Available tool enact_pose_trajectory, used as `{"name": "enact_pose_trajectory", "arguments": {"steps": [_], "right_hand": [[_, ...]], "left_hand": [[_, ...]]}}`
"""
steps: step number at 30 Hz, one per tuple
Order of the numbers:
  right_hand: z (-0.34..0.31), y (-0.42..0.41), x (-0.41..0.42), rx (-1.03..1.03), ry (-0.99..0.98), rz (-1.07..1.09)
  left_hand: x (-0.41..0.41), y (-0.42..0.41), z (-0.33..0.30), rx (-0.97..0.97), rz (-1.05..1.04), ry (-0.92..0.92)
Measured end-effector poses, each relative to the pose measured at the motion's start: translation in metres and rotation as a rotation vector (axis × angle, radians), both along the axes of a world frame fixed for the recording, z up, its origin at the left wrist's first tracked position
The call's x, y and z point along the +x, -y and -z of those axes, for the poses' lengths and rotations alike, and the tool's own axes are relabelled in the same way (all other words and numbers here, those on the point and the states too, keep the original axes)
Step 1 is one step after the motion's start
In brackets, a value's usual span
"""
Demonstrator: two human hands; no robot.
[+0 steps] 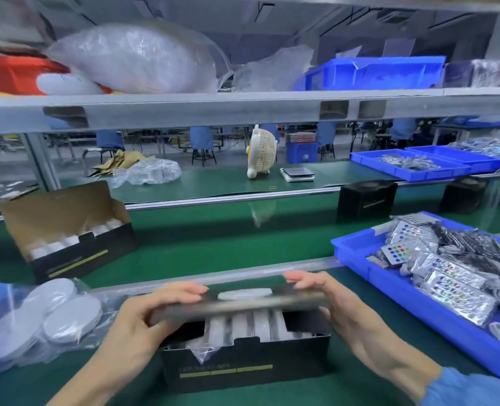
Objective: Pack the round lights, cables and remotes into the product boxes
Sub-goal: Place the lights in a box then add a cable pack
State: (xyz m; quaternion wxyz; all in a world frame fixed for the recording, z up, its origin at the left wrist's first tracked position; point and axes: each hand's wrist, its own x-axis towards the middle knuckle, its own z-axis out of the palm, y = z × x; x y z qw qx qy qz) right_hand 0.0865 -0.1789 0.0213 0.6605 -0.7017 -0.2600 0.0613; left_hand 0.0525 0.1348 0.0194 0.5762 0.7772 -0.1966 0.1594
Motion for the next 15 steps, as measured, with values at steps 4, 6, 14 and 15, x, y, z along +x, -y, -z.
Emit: {"name": "enact_pose_trajectory", "arguments": {"steps": [4,6,14,15], "right_hand": [[0.003,-0.006,-0.007,-0.27,0.224,0.129],[0.0,-0.001,-0.01,-0.261,0.249,0.047],[-0.006,-0.003,-0.004,-0.193,0.271,0.098],[-0.006,-0.004,-0.005,-0.188,0.267,0.112]], "left_hand": [[-0.012,-0.002,0.009,0.151,0.05,-0.027],[-0.014,0.004,0.009,0.152,0.01,-0.02],[-0.016,0.015,-0.003,0.157,-0.129,0.031],[-0.016,0.015,-0.003,0.154,-0.126,0.022]]}}
